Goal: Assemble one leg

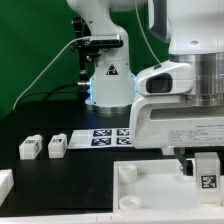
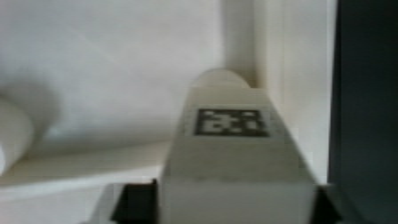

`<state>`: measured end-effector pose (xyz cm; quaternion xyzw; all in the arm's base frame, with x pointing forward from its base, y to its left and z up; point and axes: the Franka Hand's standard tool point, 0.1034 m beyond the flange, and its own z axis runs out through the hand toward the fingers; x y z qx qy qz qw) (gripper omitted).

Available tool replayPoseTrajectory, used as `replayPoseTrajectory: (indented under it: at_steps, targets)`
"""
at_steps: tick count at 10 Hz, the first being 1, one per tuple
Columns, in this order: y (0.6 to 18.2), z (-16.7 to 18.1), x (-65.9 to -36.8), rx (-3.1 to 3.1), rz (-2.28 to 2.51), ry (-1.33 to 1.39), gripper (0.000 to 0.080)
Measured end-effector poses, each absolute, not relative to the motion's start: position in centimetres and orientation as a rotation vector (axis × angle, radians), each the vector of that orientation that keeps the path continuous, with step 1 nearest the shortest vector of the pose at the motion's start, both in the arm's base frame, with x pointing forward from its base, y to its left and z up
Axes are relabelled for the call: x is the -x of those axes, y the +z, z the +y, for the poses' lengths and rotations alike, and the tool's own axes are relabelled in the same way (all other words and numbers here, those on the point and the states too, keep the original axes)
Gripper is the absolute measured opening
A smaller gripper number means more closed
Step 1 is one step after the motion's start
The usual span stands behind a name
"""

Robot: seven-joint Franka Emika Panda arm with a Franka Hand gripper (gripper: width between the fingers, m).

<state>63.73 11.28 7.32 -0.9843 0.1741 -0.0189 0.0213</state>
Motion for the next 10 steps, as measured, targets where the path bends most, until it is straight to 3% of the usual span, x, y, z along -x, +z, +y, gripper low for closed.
replayPoseTrajectory:
  at_steps: [4,8,10]
  targets:
    - [7.23,11.26,-63.61,2.785,1.338,-0.021,0.0292]
    - [7.08,11.29,-63.29,2.055,2.295,0.037,0.0294]
    - [7.09,11.44,-63.12,1.761,2.508,0.024,0.0294]
